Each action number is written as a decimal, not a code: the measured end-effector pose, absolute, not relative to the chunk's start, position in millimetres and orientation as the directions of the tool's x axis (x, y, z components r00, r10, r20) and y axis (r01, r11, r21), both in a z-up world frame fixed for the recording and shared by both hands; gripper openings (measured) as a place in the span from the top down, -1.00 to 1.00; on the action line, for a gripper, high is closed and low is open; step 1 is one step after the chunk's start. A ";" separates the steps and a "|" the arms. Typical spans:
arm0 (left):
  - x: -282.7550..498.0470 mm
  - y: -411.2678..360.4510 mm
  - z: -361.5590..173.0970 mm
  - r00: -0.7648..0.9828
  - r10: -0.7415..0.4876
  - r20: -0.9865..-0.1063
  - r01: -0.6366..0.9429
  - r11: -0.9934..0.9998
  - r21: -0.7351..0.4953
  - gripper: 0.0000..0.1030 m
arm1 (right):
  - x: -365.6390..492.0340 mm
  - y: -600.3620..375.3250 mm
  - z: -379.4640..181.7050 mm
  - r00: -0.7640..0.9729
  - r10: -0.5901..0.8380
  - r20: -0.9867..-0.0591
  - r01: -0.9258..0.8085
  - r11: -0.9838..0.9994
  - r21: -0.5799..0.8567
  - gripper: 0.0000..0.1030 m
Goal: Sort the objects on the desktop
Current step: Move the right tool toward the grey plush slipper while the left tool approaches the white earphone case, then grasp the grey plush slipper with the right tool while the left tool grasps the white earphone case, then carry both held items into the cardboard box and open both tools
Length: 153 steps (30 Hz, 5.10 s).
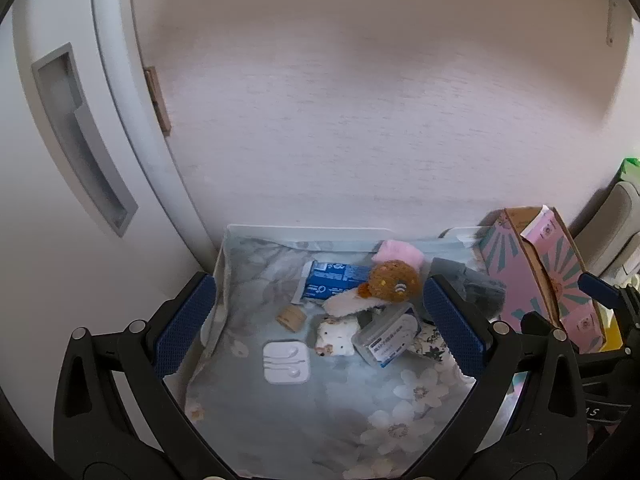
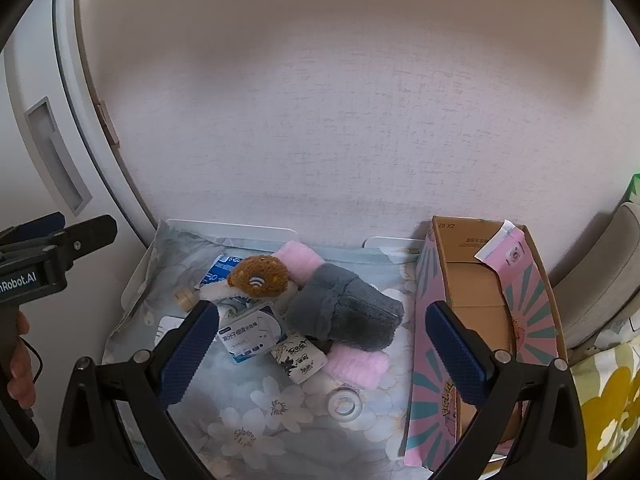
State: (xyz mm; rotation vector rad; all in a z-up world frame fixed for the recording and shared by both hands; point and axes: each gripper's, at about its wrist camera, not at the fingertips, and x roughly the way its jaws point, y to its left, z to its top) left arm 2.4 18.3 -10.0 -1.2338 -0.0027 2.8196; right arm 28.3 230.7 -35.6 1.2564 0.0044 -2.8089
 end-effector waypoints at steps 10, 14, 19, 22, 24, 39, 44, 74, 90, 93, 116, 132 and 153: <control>2.0 19.8 -16.7 -0.659 0.053 -0.750 -0.057 -0.998 -0.021 -0.99 | 29.0 230.8 -35.3 -0.663 -0.076 -0.744 0.077 -0.996 0.033 -0.99; -0.1 14.8 -20.5 -0.647 0.060 -0.760 -0.053 -0.998 -0.034 -0.99 | 29.5 229.6 -34.7 -0.666 -0.081 -0.741 0.098 -0.995 0.022 -0.99; 2.2 10.0 -24.1 -0.638 0.071 -0.767 -0.051 -0.997 -0.050 -0.99 | 30.6 229.8 -30.7 -0.674 -0.112 -0.730 0.141 -0.990 0.021 -0.99; 3.3 7.2 -25.3 -0.634 0.072 -0.770 -0.051 -0.997 -0.051 -0.99 | 30.9 232.8 -27.0 -0.677 -0.133 -0.724 0.171 -0.985 0.022 -0.99; 4.1 5.6 -26.9 -0.630 0.073 -0.773 -0.051 -0.997 -0.053 -0.99 | 30.8 235.0 -24.9 -0.679 -0.138 -0.721 0.182 -0.983 0.016 -0.99; 10.0 -14.3 -29.4 -0.622 0.076 -0.779 -0.048 -0.997 -0.059 -1.00 | 28.3 244.7 -9.6 -0.640 -0.224 -0.735 0.363 -0.931 -0.032 -0.99; 9.1 -32.0 -41.2 -0.599 0.065 -0.798 -0.040 -0.998 -0.051 -0.99 | 17.8 248.1 -16.4 -0.585 -0.237 -0.775 0.488 -0.867 -0.103 -0.99; -27.4 -22.1 -235.1 -0.430 0.029 -0.902 0.028 -0.999 -0.045 -0.82 | -101.6 237.6 -184.3 -0.078 -0.155 -0.985 0.820 -0.573 0.025 -0.72; -24.1 -36.2 -222.4 -0.444 0.014 -0.896 -0.019 -1.000 -0.006 -0.16 | -114.1 265.8 -152.8 -0.056 -0.258 -0.964 0.747 -0.651 0.131 0.45; -20.9 -40.1 -210.2 -0.436 0.032 -0.899 -0.017 -0.999 -0.028 -0.16 | -114.0 264.7 -142.5 -0.075 -0.259 -0.963 0.723 -0.679 0.126 0.44; -81.0 60.4 -68.9 -0.479 0.266 -0.837 -0.402 -0.914 -0.061 -0.16 | -30.2 347.7 -26.4 -0.353 -0.198 -0.915 0.280 -0.955 0.098 0.45; -116.6 301.2 -61.5 -0.317 0.423 -0.849 -0.779 -0.626 -0.020 -0.16 | 15.9 418.1 -68.4 -0.306 -0.098 -0.947 -0.023 -0.994 0.111 0.45; -111.7 392.7 -148.9 -0.168 0.326 -0.930 -0.872 -0.490 -0.014 -0.16 | 16.9 441.1 -137.7 -0.213 -0.096 -0.972 -0.163 -0.978 0.132 0.40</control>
